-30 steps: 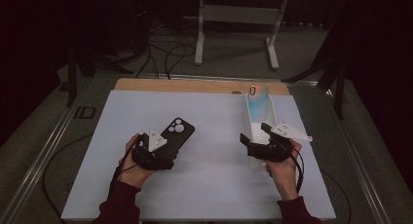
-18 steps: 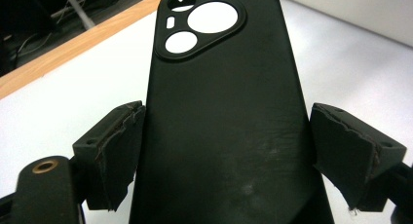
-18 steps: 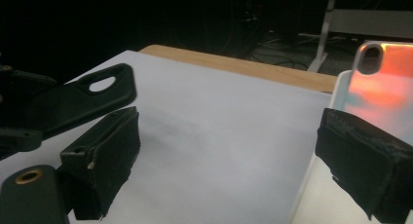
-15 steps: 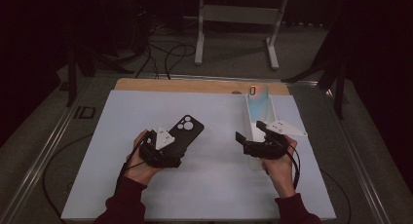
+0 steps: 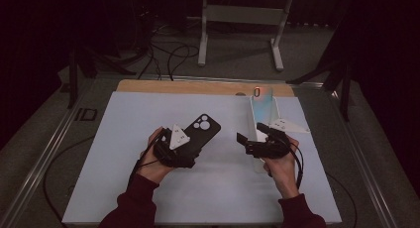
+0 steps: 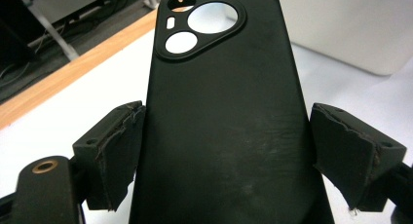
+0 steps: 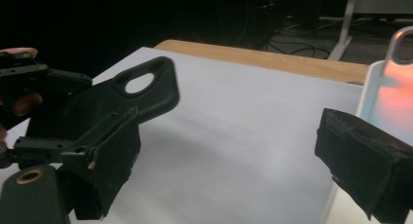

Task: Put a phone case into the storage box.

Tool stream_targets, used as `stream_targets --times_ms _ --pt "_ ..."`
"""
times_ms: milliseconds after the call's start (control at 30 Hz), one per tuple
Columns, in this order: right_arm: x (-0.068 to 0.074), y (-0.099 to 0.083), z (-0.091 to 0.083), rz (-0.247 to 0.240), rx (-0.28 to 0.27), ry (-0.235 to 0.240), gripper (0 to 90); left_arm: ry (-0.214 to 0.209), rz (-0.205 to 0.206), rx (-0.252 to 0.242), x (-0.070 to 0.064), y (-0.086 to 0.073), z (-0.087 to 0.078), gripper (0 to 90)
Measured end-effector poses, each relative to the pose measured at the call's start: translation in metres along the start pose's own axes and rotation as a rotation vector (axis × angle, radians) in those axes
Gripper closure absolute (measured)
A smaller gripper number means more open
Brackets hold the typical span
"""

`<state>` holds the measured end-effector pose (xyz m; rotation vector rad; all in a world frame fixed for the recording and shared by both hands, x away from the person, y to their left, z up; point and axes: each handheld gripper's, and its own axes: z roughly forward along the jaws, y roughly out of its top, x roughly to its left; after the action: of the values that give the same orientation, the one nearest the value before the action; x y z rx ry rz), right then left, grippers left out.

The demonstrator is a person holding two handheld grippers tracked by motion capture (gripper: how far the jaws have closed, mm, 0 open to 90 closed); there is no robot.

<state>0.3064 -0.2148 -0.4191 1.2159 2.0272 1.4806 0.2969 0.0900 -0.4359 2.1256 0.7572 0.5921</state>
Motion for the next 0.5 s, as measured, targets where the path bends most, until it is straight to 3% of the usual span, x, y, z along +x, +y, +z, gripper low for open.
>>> stream_targets --times_ms 500 --pt "0.004 0.004 0.006 0.017 0.012 0.044 10.2 -0.031 0.05 -0.044 -0.004 0.015 0.001 15.6"
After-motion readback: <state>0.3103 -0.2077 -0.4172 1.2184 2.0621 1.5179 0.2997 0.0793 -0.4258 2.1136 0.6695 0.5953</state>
